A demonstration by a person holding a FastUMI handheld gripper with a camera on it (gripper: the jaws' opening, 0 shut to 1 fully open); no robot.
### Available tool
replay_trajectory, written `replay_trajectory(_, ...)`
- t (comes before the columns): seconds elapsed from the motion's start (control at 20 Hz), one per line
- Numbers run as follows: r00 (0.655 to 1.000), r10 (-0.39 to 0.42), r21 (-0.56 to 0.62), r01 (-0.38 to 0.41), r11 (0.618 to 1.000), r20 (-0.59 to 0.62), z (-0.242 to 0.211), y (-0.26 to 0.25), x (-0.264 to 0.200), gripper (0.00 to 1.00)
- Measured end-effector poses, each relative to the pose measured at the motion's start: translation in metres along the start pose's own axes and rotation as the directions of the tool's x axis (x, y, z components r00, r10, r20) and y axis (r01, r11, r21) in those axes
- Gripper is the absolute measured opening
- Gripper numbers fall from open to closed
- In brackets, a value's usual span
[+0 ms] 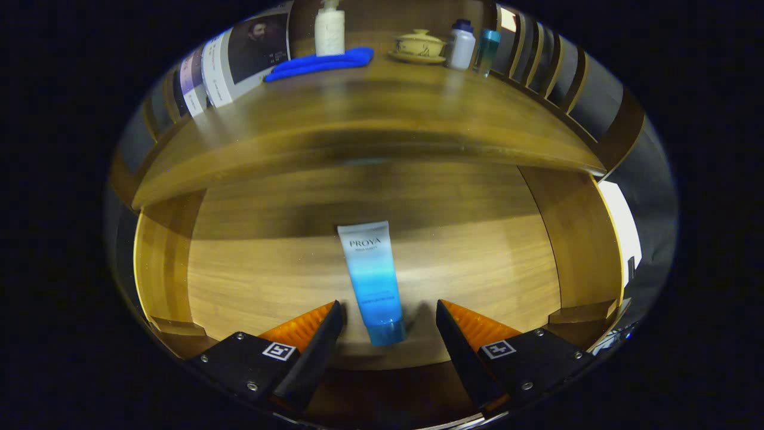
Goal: Pull open the drawer, take out the items inside it, and place them on the countertop above the cabinet.
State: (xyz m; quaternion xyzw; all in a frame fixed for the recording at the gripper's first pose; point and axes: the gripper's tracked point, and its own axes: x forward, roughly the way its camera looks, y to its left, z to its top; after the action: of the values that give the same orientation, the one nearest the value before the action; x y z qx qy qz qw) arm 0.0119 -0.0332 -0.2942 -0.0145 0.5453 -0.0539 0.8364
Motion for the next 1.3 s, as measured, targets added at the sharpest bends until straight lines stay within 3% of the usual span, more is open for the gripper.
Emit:
replay_trajectory(0.35,0.999,0.004,-0.004,-0.004,1.000,-0.034,-0.003,0.004,0.008,0.90)
replay_trajectory(0.55,0.998,0.013,-0.013,-0.014,1.000,-0.054,-0.005,0.007,0.012,0.77)
replay_trajectory(0.75,0.998,0.052,0.004,-0.052,0.999,-0.037,-0.004,0.014,0.011,0.58)
replay_trajectory(0.8,0.998,0.054,0.001,-0.054,0.999,-0.033,-0.005,0.015,0.013,0.49)
replay_trajectory(1.1,0.999,0.033,0.023,-0.033,0.999,0.029,-0.006,0.017,0.009,0.35)
replay_trajectory(1.3,0.994,0.017,-0.032,-0.014,0.999,0.110,0.010,0.022,-0.006,0.34)
